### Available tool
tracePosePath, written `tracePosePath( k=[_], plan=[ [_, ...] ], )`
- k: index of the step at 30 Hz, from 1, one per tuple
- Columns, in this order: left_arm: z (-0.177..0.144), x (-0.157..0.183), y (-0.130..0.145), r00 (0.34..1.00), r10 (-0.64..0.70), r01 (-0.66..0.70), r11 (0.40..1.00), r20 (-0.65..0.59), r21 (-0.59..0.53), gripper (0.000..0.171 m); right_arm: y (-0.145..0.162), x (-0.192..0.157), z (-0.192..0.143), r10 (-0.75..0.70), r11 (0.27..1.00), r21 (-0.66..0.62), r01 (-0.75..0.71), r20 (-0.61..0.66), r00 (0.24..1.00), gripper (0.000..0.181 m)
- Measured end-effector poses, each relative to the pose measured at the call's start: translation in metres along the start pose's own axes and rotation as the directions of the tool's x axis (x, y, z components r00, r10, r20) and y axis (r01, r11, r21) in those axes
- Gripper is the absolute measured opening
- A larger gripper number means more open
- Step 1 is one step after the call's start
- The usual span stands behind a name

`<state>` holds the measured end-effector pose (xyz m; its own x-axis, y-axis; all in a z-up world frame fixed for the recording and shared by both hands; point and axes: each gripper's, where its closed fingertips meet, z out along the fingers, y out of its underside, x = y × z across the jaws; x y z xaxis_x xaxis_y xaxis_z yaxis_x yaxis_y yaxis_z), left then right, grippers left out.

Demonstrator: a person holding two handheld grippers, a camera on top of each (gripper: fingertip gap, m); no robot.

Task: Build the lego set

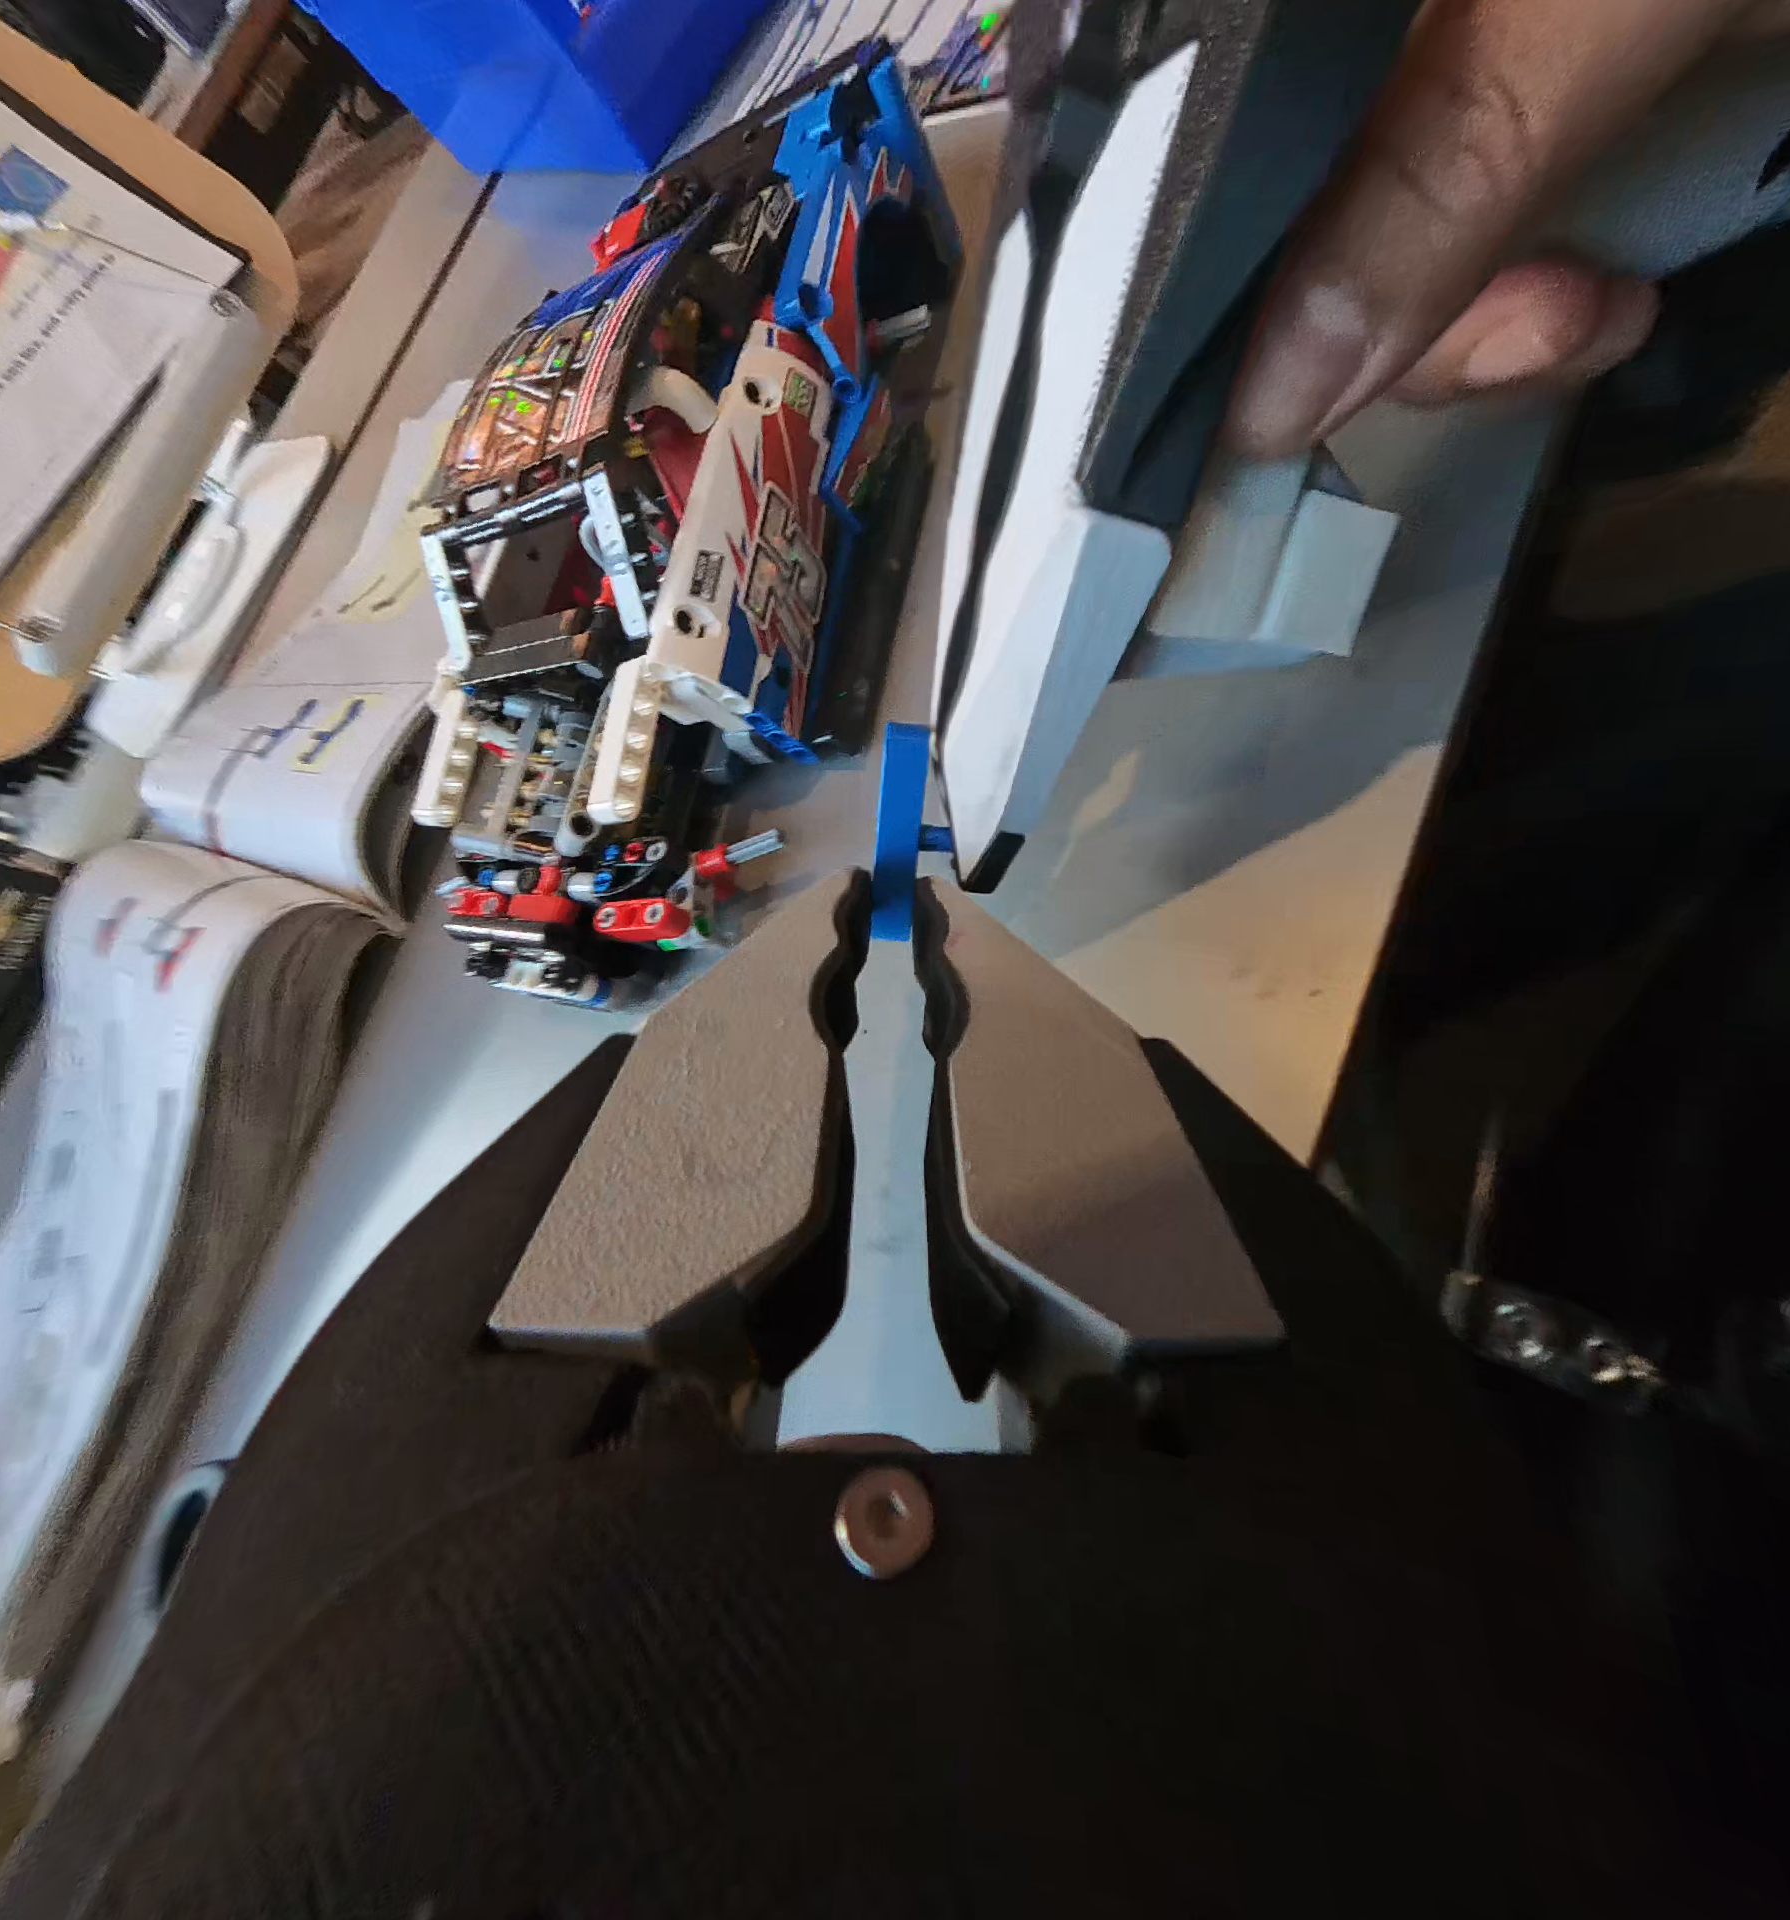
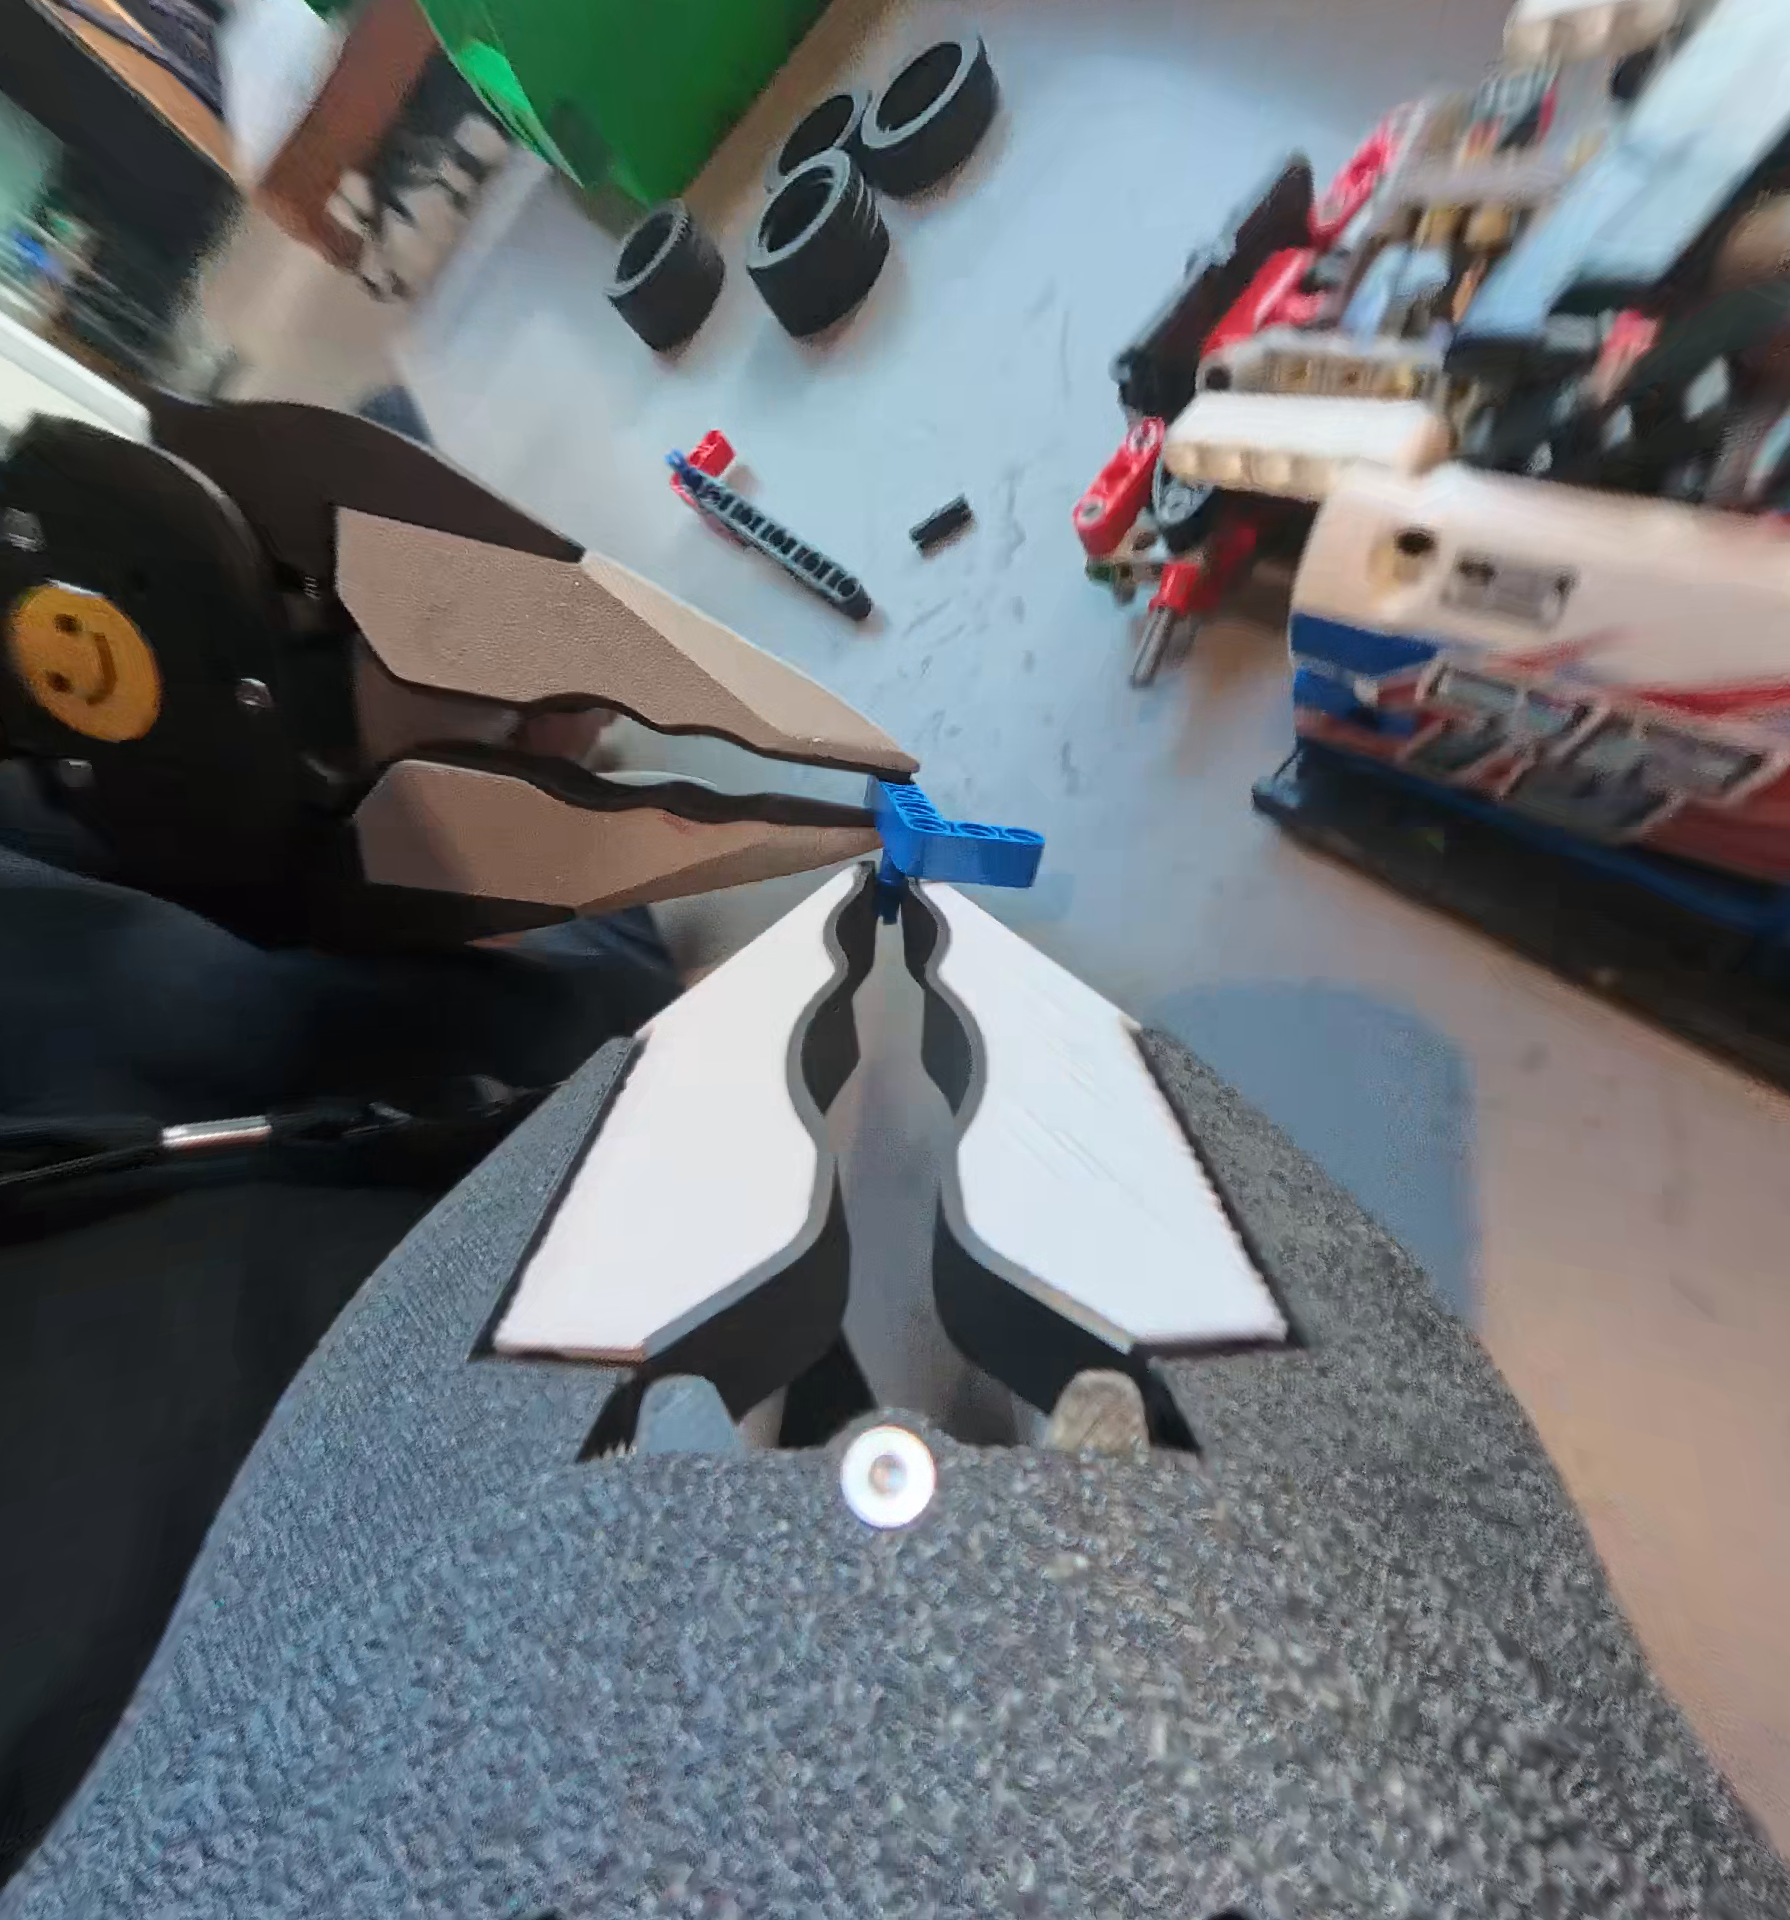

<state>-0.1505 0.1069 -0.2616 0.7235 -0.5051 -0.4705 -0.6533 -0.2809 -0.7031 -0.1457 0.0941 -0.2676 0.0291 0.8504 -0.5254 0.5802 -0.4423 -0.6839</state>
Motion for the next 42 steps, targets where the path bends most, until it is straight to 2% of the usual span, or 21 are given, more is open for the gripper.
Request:
tracePosePath(
  k=[2,3,4,5,7,8,11,13,15,16,18,20,25,30,33,36,38,40,42],
  plan=[
    [-0.001,0.005,-0.006,0.984,-0.154,0.159,0.986,-0.093,0.041,0.005,0.003,-0.003,-0.006,0.067,0.997,0.020,-0.069,0.075,0.995,0.004],
    [-0.002,0.005,-0.010,0.959,-0.242,0.251,0.967,-0.146,0.048,0.005,0.001,-0.004,-0.009,0.052,0.998,0.041,-0.055,0.076,0.996,0.004],
    [-0.002,0.004,-0.013,0.916,-0.347,0.363,0.931,-0.203,0.046,0.006,-0.001,-0.003,-0.011,-0.026,0.998,0.064,0.024,0.027,0.999,0.004],
    [-0.002,0.002,-0.016,0.869,-0.425,0.451,0.891,-0.253,0.050,0.006,-0.005,-0.002,-0.014,-0.156,0.984,0.071,0.161,-0.077,0.985,0.004],
    [-0.004,-0.004,-0.020,0.818,-0.497,0.535,0.842,-0.290,0.066,0.005,-0.013,-0.003,-0.017,-0.380,0.917,0.015,0.399,-0.276,0.883,0.005],
    [-0.005,-0.007,-0.021,0.816,-0.504,0.544,0.835,-0.282,0.082,0.005,-0.017,-0.004,-0.018,-0.404,0.903,0.021,0.430,-0.303,0.863,0.005],
    [-0.007,-0.009,-0.026,0.814,-0.508,0.555,0.824,-0.282,0.117,0.006,-0.022,-0.008,-0.022,-0.326,0.922,0.134,0.362,-0.232,0.916,0.005],
    [-0.008,-0.004,-0.026,0.877,-0.400,0.445,0.885,-0.266,0.136,0.006,-0.019,-0.011,-0.024,-0.322,0.930,0.124,0.346,-0.177,0.930,0.005],
    [-0.005,0.007,-0.015,0.897,-0.335,0.366,0.929,-0.289,0.059,0.011,-0.013,-0.010,-0.022,-0.315,0.942,0.080,0.326,-0.127,0.941,0.004],
    [-0.004,0.010,-0.012,0.903,-0.311,0.338,0.940,-0.296,0.046,0.013,-0.013,-0.014,-0.022,-0.306,0.945,0.089,0.314,-0.095,0.947,0.004],
    [-0.003,0.009,-0.012,0.924,-0.268,0.292,0.955,-0.273,0.052,0.008,-0.015,-0.020,-0.022,-0.246,0.965,0.093,0.246,-0.015,0.969,0.004],
    [-0.004,0.005,-0.013,0.940,-0.243,0.265,0.962,-0.238,0.061,0.008,-0.014,-0.016,-0.022,-0.210,0.974,0.085,0.209,0.002,0.978,0.004],
    [-0.005,0.015,-0.005,0.895,-0.301,0.320,0.947,-0.329,0.003,0.007,-0.004,-0.016,-0.016,-0.125,0.990,0.074,0.119,0.076,0.989,0.005],
    [-0.006,0.029,0.003,0.812,-0.349,0.330,0.936,-0.468,-0.125,0.007,0.002,-0.018,-0.026,-0.255,0.967,0.028,0.253,0.078,0.964,0.008],
    [-0.006,0.036,0.011,0.782,-0.342,0.287,0.940,-0.521,-0.187,0.007,-0.001,-0.010,-0.041,-0.446,0.894,-0.041,0.446,-0.006,0.895,0.010],
    [-0.006,0.037,0.012,0.747,-0.356,0.286,0.934,-0.561,-0.212,0.007,-0.002,-0.004,-0.041,-0.642,0.764,-0.134,0.631,-0.050,0.765,0.019],
    [-0.005,0.035,0.008,0.707,-0.402,0.334,0.915,-0.582,-0.226,0.007,0.001,0.000,-0.036,-0.715,0.693,-0.201,0.692,-0.070,0.696,0.024],
    [-0.007,0.034,0.003,0.637,-0.474,0.414,0.876,-0.608,-0.249,0.007,-0.002,-0.008,-0.032,-0.785,0.618,-0.172,0.767,-0.094,0.612,0.024],
    [-0.011,0.038,-0.003,0.540,-0.535,0.492,0.827,-0.650,-0.272,0.007,-0.009,-0.004,-0.033,-0.863,0.504,-0.197,0.841,-0.171,0.476,0.026]
  ],
)
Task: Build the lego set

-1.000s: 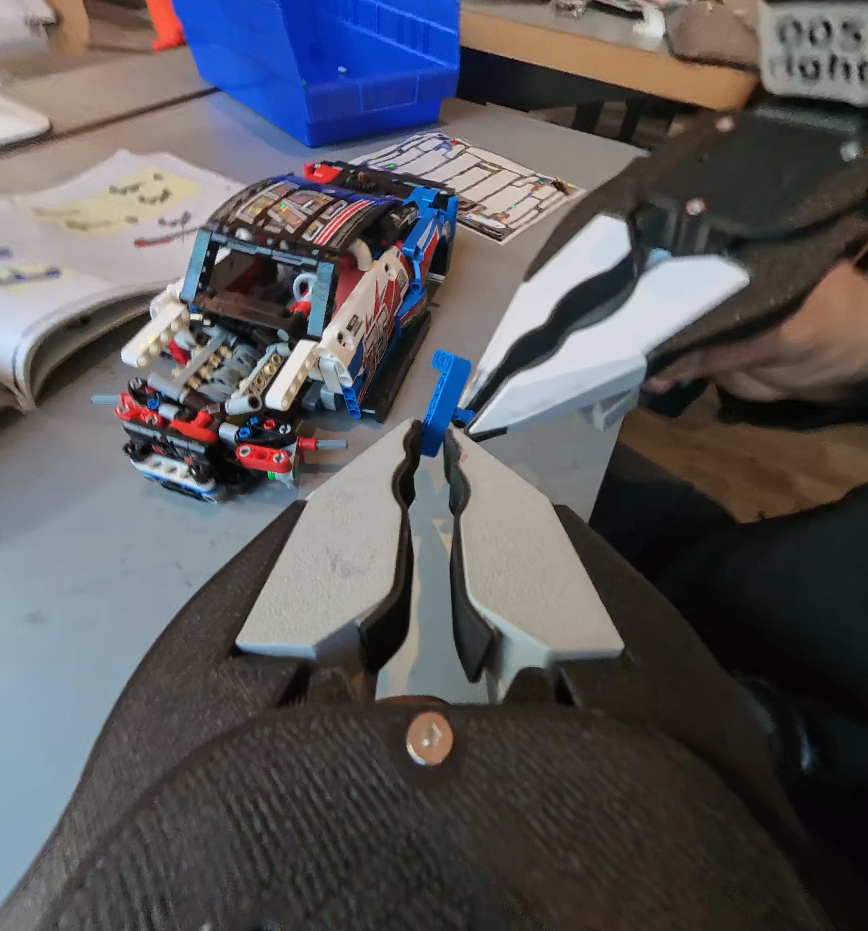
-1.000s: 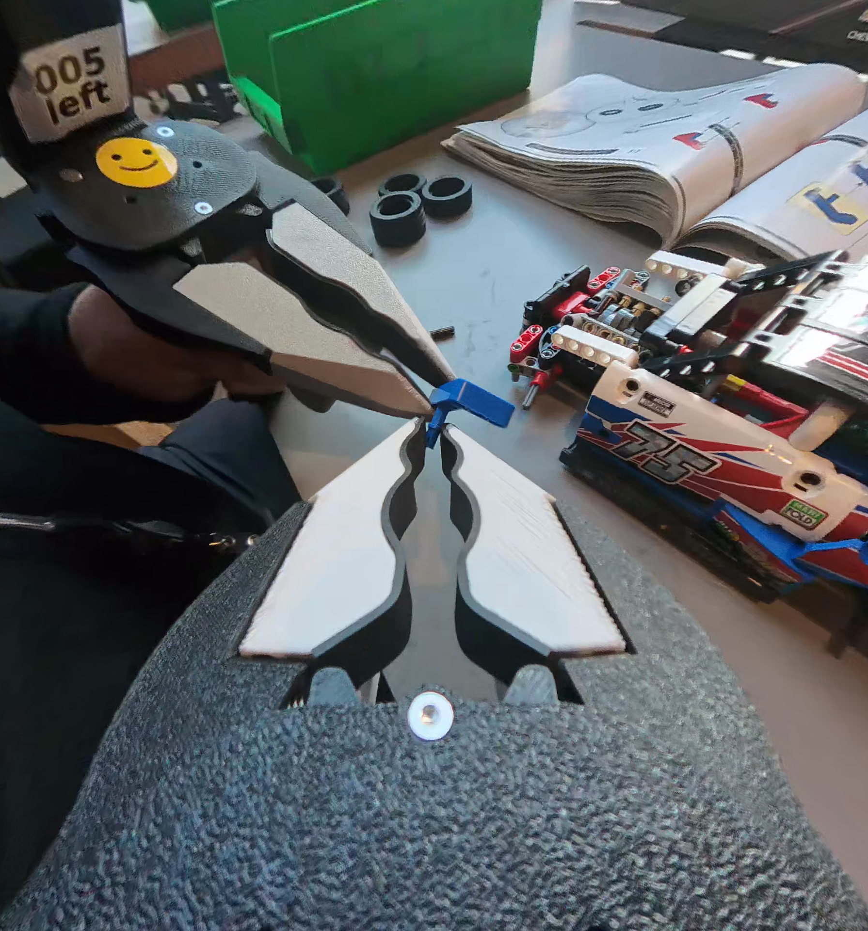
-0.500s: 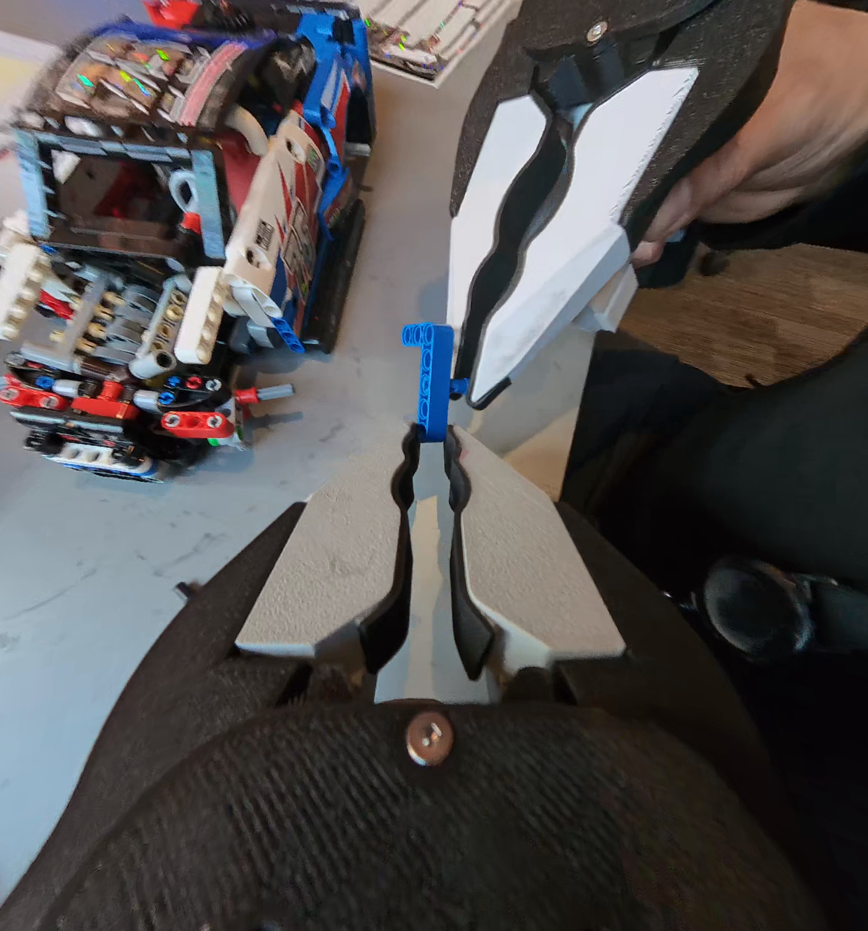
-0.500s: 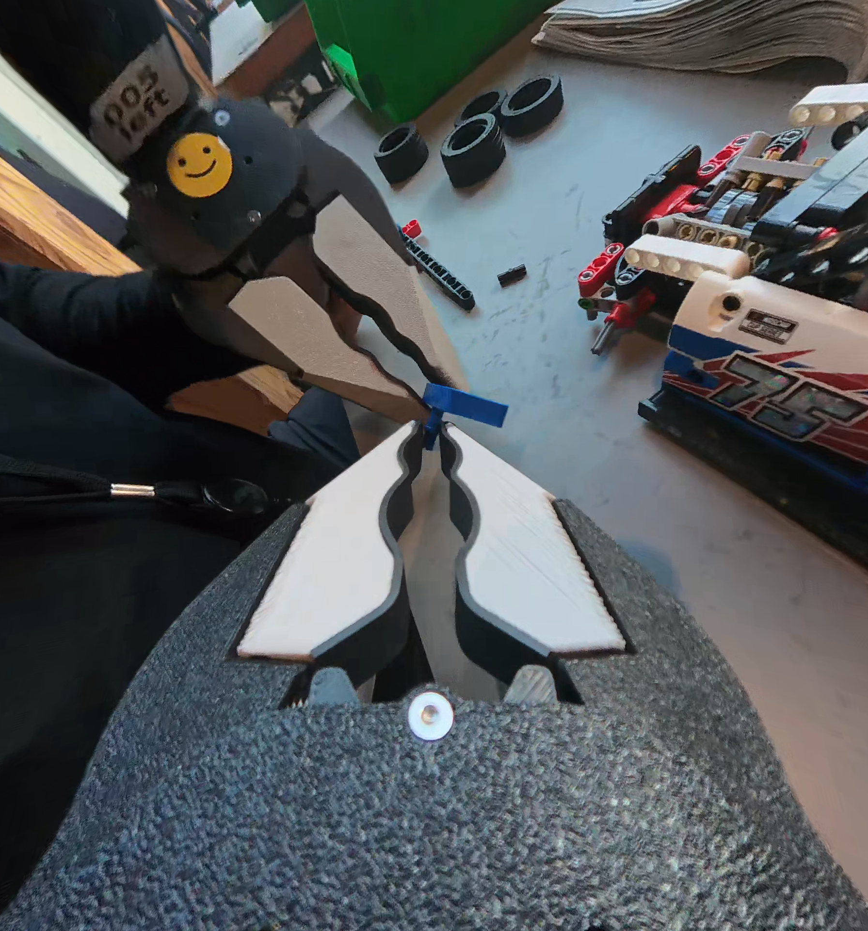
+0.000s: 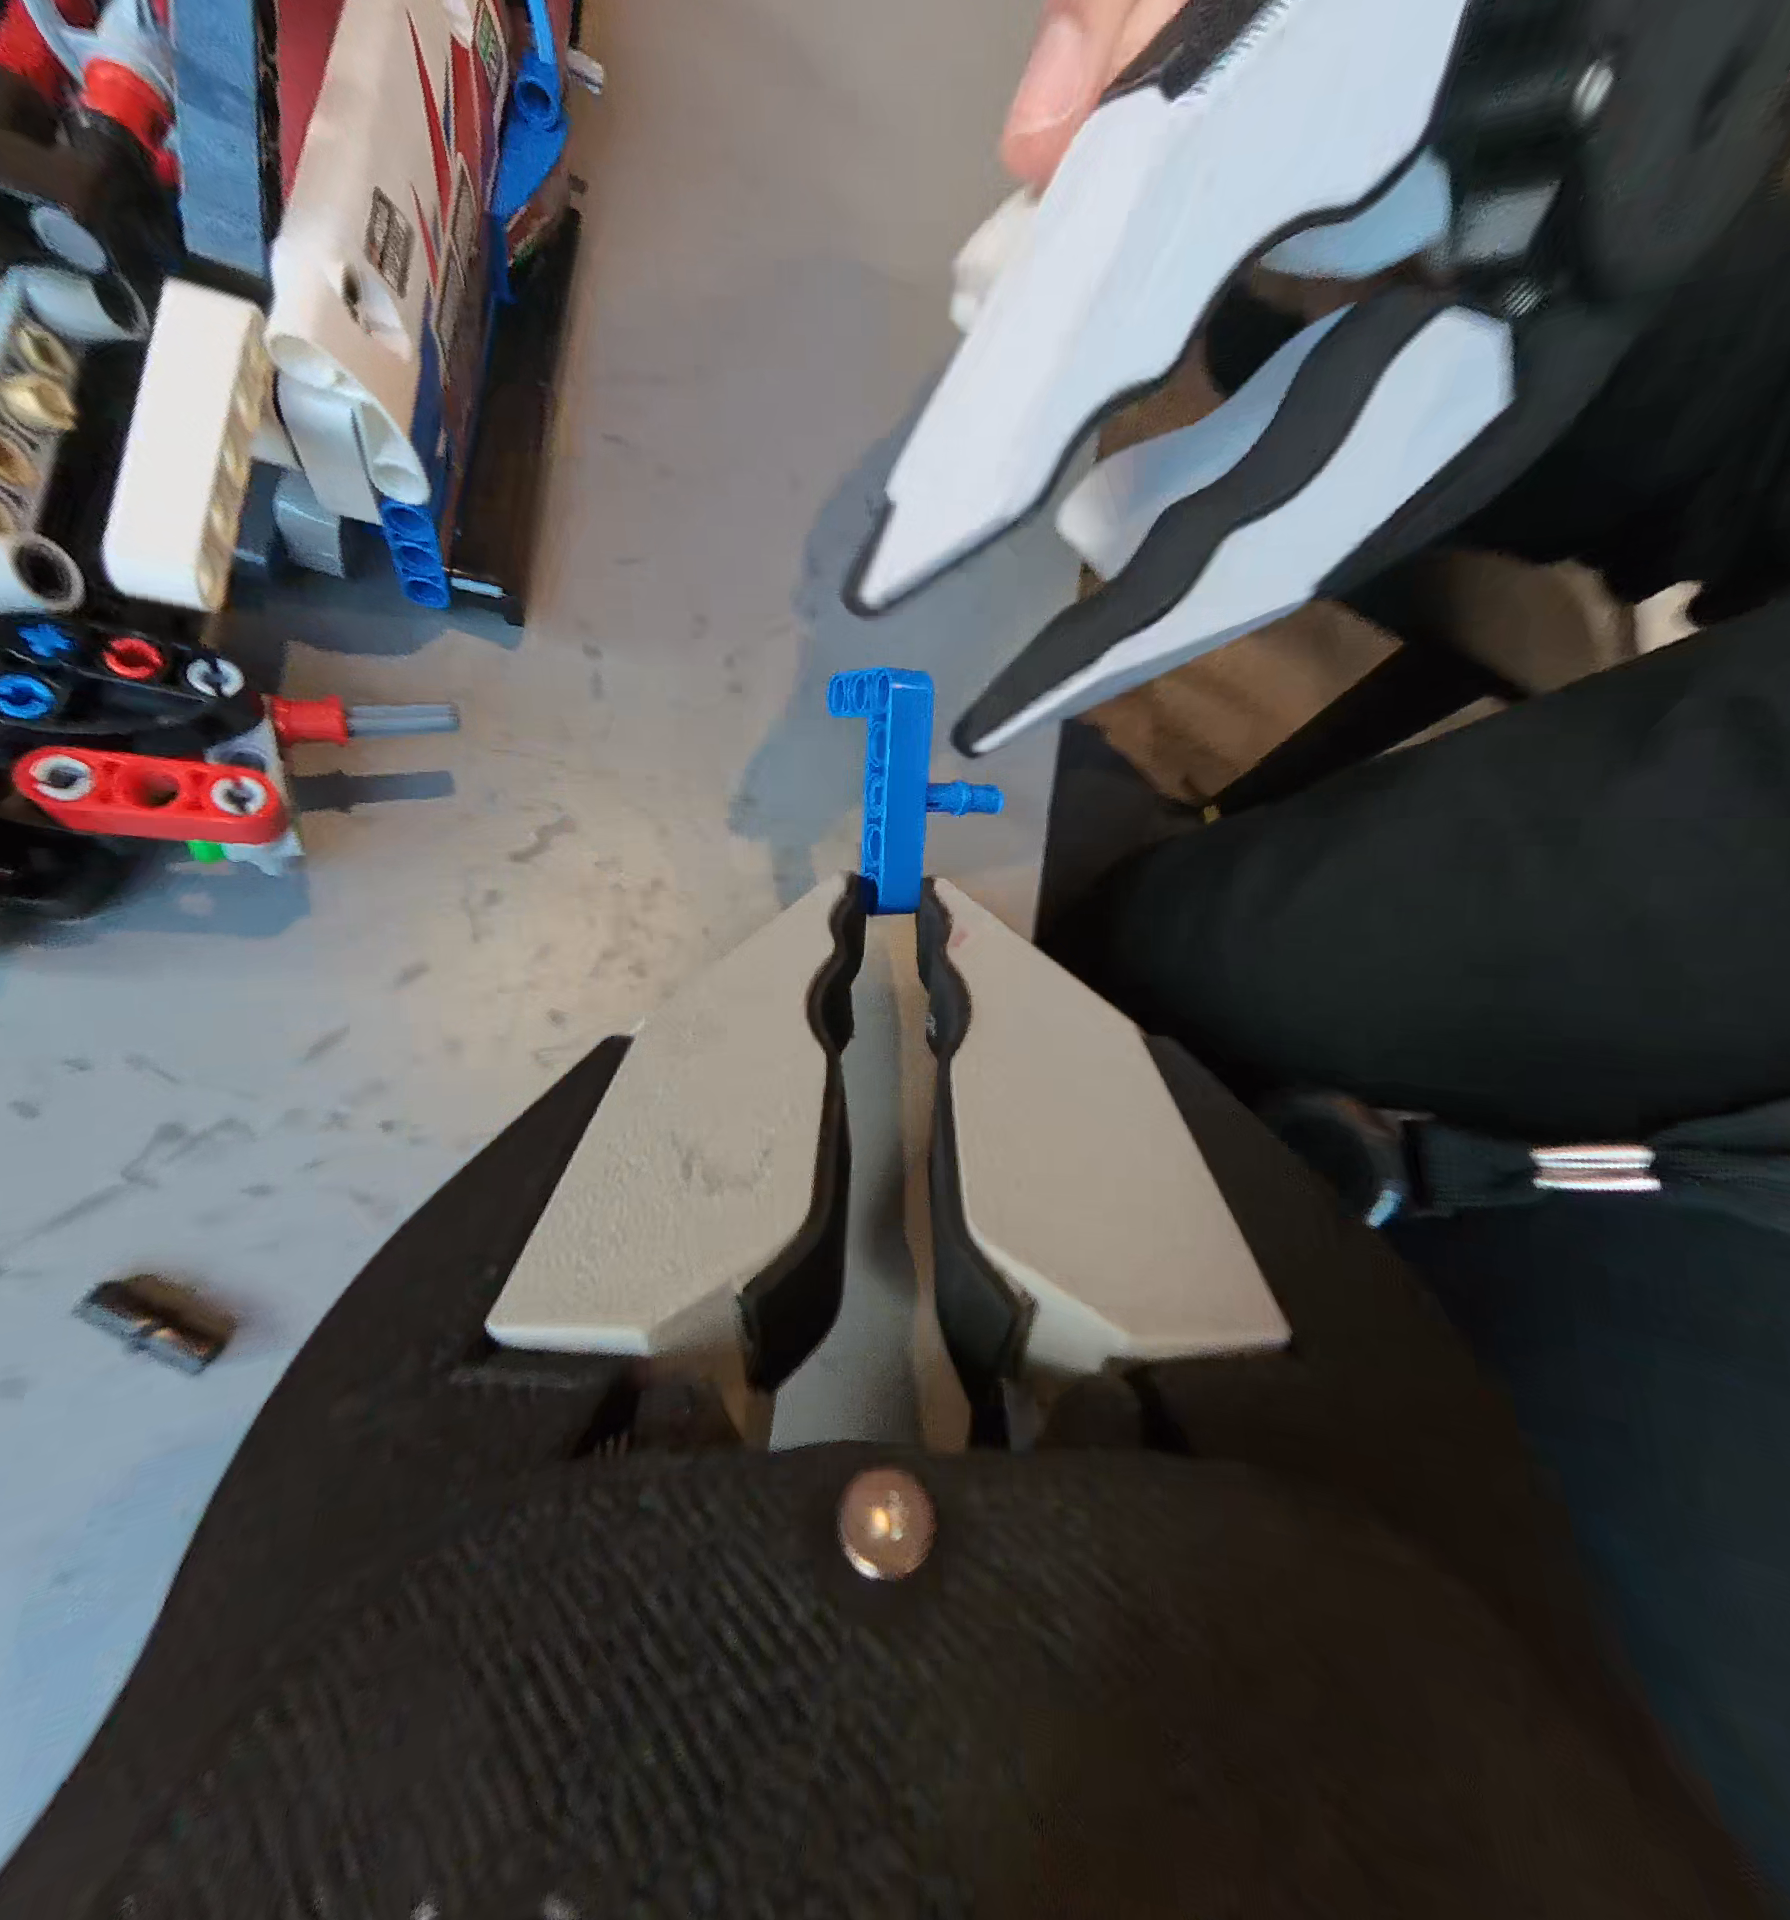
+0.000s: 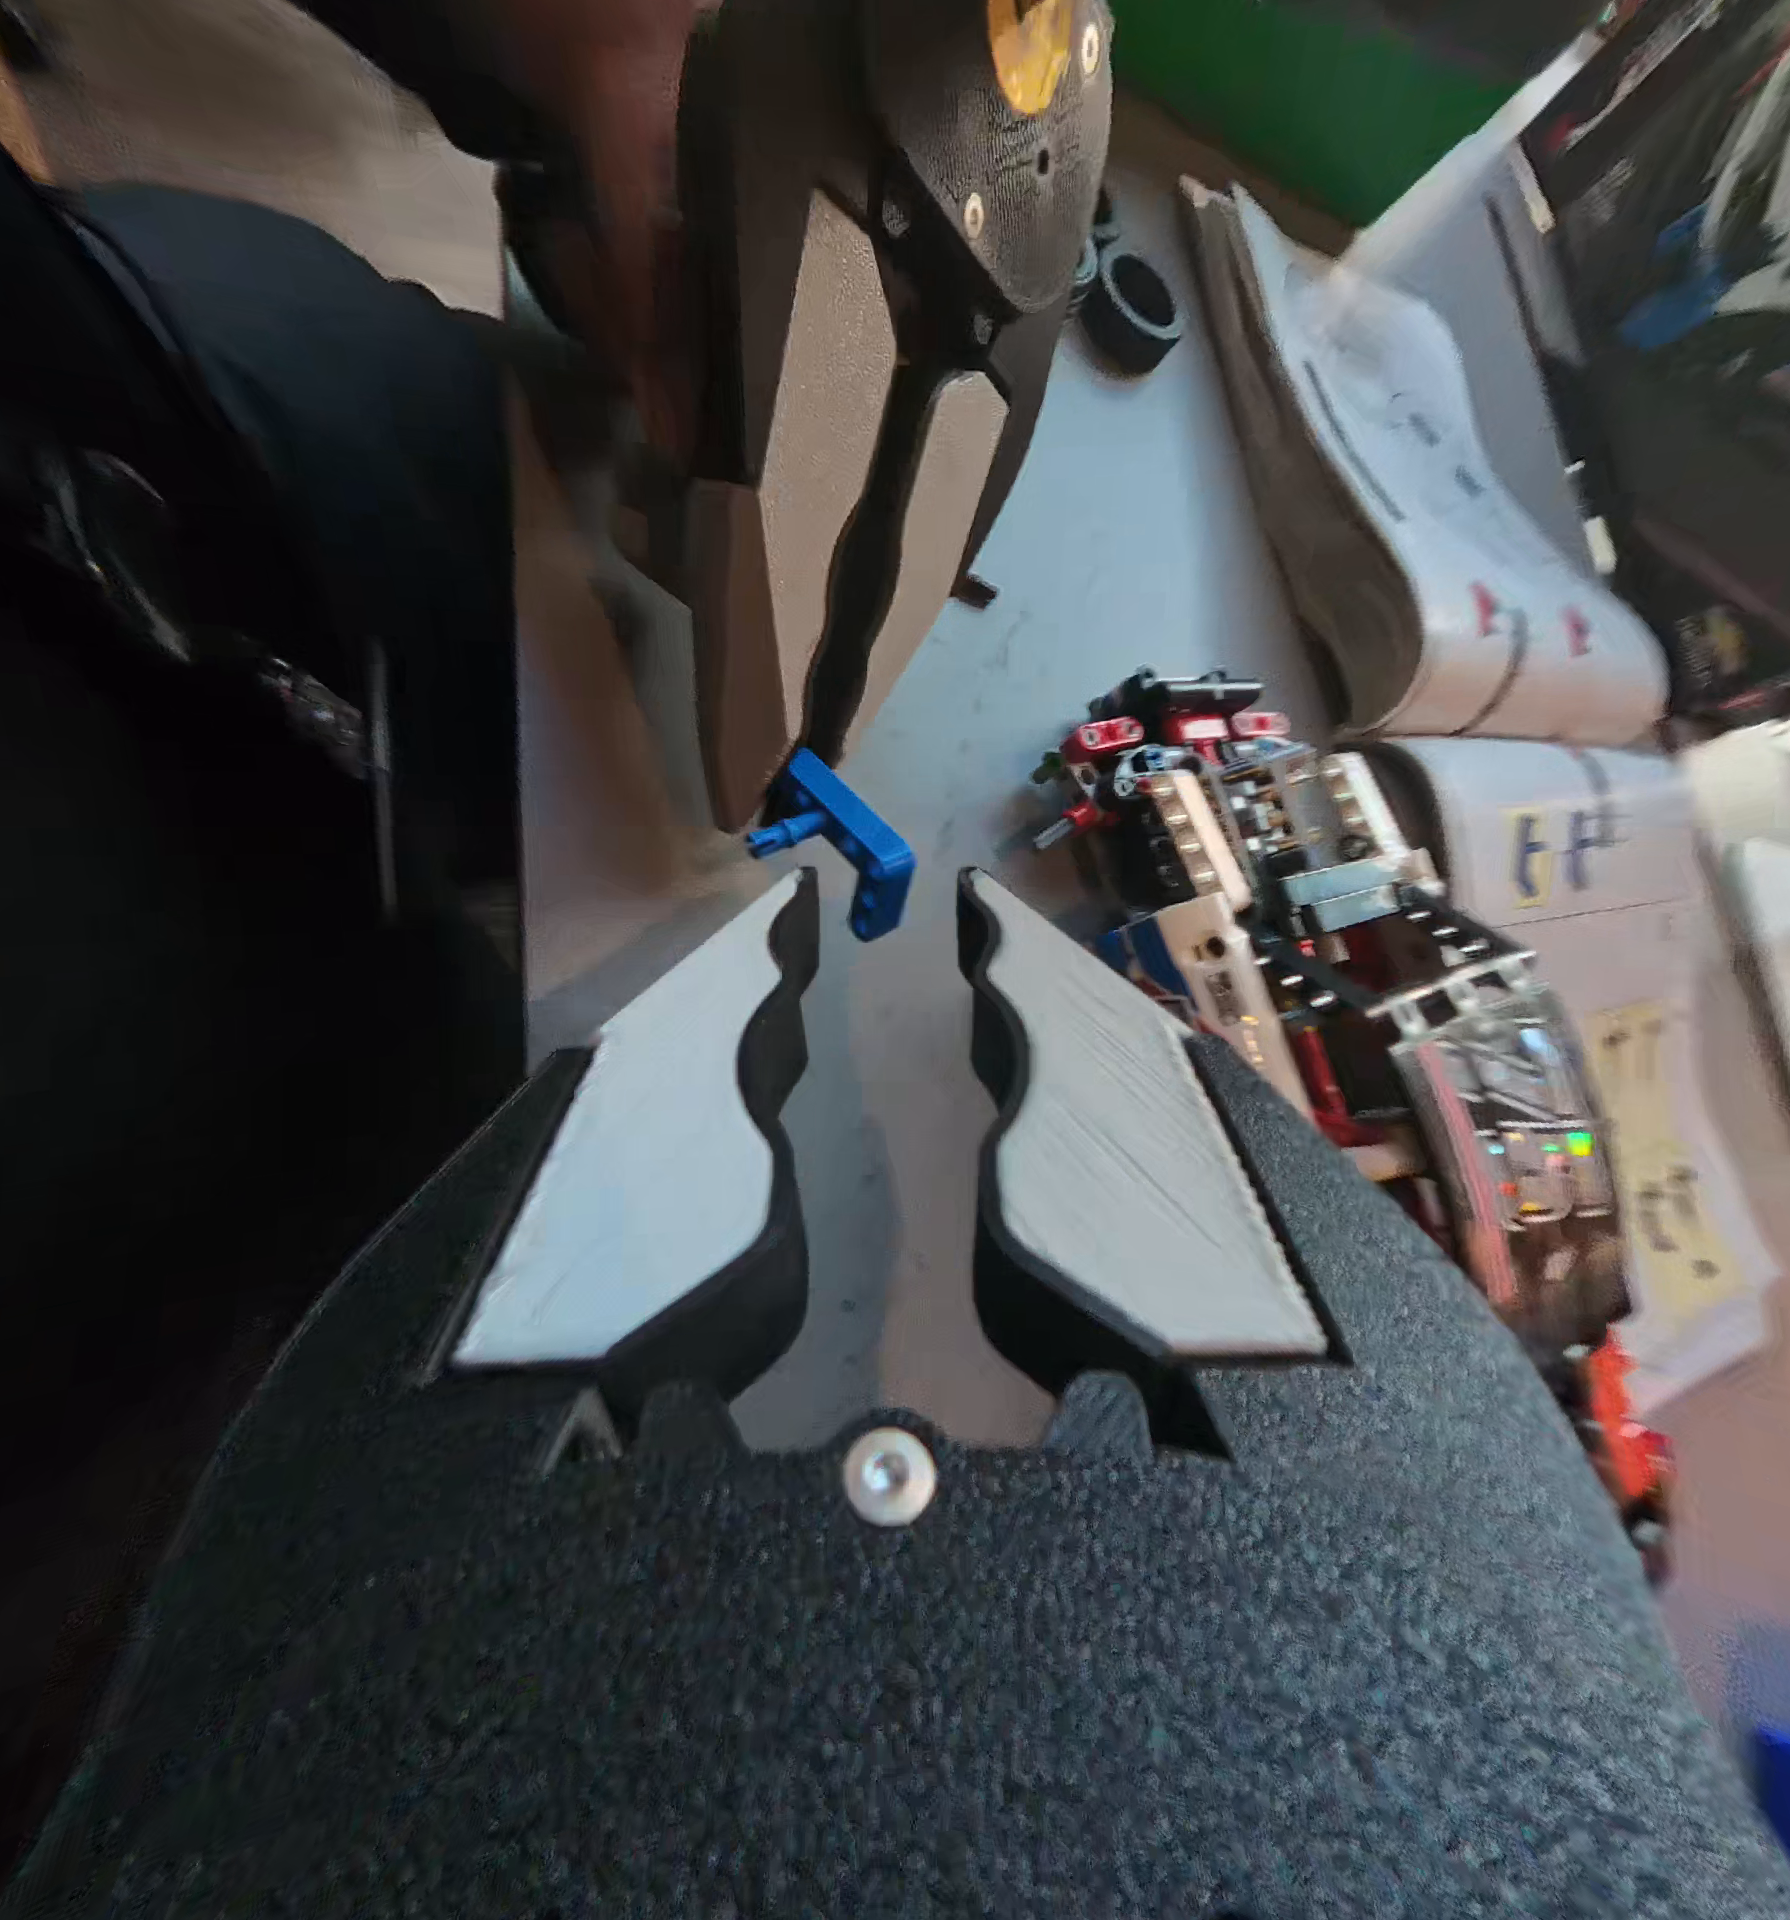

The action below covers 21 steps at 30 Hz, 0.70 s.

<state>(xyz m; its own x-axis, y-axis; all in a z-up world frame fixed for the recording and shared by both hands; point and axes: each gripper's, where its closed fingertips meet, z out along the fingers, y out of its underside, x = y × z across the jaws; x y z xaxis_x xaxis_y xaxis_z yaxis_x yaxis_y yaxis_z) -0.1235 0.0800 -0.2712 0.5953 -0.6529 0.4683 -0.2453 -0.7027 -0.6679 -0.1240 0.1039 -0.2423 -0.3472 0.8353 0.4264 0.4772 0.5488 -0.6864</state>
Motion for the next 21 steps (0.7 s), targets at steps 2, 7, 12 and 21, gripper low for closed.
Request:
tracePosePath(
  k=[2,7,12,21],
  plan=[
    [0.000,0.002,0.001,0.999,-0.030,0.031,0.999,-0.036,0.010,0.007,-0.003,0.002,0.001,-0.092,0.996,0.009,0.092,-0.033,0.995,0.033],
    [0.000,0.013,0.001,0.996,0.080,-0.080,0.997,-0.030,-0.008,0.007,-0.002,-0.014,0.010,-0.006,0.999,0.043,0.000,0.146,0.989,0.012],
    [0.000,0.005,-0.005,0.984,0.149,-0.154,0.987,0.101,0.040,0.017,0.006,-0.018,0.019,0.260,0.963,-0.007,-0.269,0.272,0.926,0.009],
    [-0.011,0.002,-0.018,0.918,0.311,-0.342,0.935,0.248,0.095,0.005,-0.003,-0.012,0.016,0.407,0.896,0.039,-0.442,0.322,0.855,0.010]
  ],
)
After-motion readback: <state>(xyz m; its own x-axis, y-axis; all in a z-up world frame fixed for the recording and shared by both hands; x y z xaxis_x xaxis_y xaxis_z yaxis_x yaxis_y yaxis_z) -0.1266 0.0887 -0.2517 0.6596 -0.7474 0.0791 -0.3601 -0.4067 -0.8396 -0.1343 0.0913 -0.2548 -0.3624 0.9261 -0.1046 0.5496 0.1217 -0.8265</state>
